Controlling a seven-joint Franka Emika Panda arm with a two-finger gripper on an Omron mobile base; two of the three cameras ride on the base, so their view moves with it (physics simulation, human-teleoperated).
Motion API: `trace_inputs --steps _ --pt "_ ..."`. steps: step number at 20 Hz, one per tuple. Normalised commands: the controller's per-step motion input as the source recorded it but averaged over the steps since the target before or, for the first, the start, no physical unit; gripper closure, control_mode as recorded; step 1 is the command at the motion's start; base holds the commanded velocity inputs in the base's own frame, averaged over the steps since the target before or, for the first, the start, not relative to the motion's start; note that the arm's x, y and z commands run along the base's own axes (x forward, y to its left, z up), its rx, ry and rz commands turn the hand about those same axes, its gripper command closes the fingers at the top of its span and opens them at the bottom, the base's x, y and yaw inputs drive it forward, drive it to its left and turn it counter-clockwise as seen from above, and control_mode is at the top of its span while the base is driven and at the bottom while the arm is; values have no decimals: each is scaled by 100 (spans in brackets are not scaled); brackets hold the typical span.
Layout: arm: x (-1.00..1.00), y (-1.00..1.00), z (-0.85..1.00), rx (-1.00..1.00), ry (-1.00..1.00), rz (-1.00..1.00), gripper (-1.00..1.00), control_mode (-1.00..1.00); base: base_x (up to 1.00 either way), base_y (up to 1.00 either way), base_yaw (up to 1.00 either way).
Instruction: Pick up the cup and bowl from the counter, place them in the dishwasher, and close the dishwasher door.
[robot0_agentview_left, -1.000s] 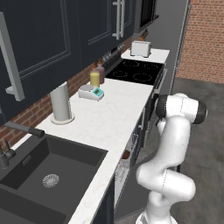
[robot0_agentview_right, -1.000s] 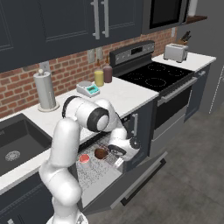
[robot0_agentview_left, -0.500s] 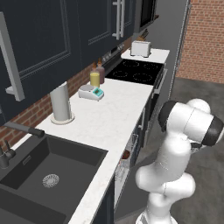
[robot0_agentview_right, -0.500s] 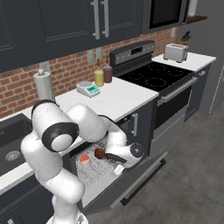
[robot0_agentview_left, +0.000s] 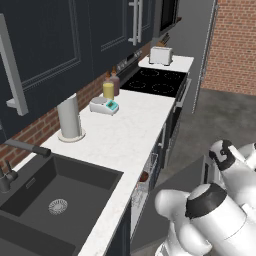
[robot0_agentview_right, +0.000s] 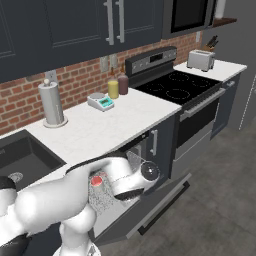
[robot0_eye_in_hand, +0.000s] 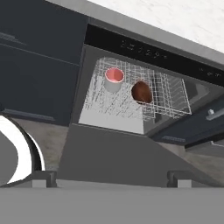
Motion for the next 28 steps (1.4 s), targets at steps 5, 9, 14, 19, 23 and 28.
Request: trace_inputs --steps 5,9,14,19,23,28 --pt "-70 -34 100 0 2 0 -100 -100 0 0 0" --pt "-55 -50 64 0 0 0 -100 -100 0 0 0" --pt "-37 -69 14 0 -3 4 -100 -100 0 0 0" --pt "-21 -92 0 1 -2 11 -100 -100 0 0 0" --pt "-3 -87 -18 4 0 17 -100 -100 0 0 0" --pt "0 -56 -41 5 0 18 -100 -100 0 0 0"
